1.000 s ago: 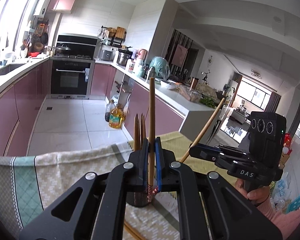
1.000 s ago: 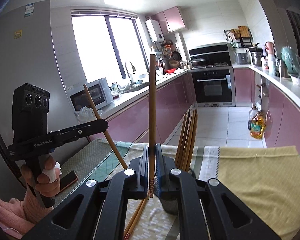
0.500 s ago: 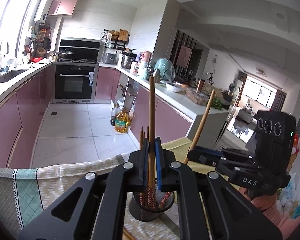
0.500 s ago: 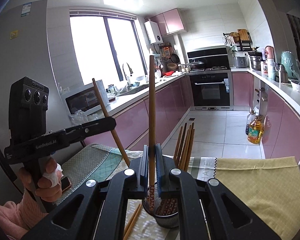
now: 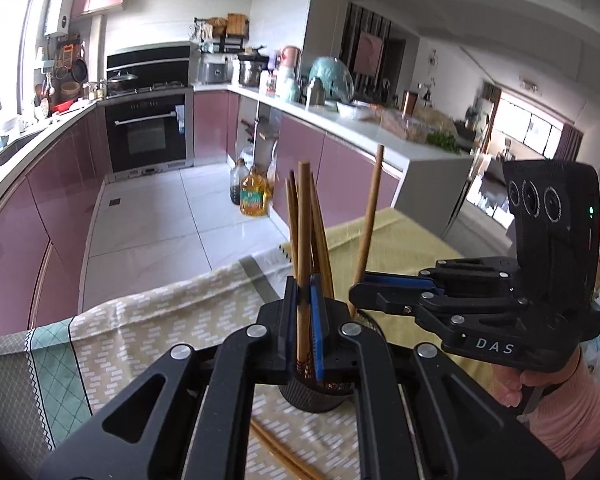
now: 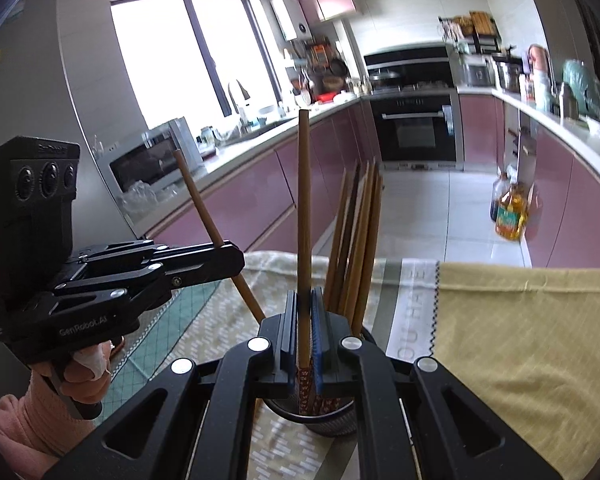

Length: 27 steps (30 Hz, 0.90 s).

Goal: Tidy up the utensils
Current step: 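Lower the chopsticks into the mesh cup and open both grippers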

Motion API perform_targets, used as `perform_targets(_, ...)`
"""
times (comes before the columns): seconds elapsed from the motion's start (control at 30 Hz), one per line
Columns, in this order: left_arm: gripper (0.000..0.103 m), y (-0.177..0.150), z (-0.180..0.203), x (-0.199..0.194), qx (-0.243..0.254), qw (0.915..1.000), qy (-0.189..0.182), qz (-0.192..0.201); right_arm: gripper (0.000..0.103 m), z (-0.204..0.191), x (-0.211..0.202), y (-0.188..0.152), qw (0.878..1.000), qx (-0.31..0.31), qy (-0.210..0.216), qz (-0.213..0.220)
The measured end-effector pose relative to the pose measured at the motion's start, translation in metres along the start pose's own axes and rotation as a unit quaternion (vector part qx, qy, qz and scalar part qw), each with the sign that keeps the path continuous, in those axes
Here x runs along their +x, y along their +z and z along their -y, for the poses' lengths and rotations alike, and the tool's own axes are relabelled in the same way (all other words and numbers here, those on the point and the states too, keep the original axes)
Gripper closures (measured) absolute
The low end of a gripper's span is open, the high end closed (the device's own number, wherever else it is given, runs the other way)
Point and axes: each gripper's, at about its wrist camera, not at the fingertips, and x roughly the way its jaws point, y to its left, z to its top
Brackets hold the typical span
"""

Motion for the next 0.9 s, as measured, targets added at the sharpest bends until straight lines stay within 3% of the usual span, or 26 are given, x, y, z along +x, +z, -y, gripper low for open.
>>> perform_targets(0.4,0.095,0.008,-0.007,0.029,-0.009,0.9996,0.013,-0.023,0.094,0.011,0.017,-0.001,0.999,0.026,-0.016,-0.017)
perform_targets(0.53,0.085,0.006,-0.011,0.032,-0.018,0.9994,0.02,-0.019,0.08,0.015,0.013,-0.003,0.999,0.03,-0.023,-0.008)
perform_targets(0.77,0.072,-0.013,-0.016,0.005,-0.021,0.9984,0.05,0.018,0.079,0.01,-0.007,-0.012,0.999,0.019,-0.024,0.01)
perform_targets(0.9,0.059,-0.034,-0.016,-0.024,-0.019,0.9968,0.064,0.045,0.079,-0.008,-0.029,-0.024,0.999,-0.013,-0.012,0.026)
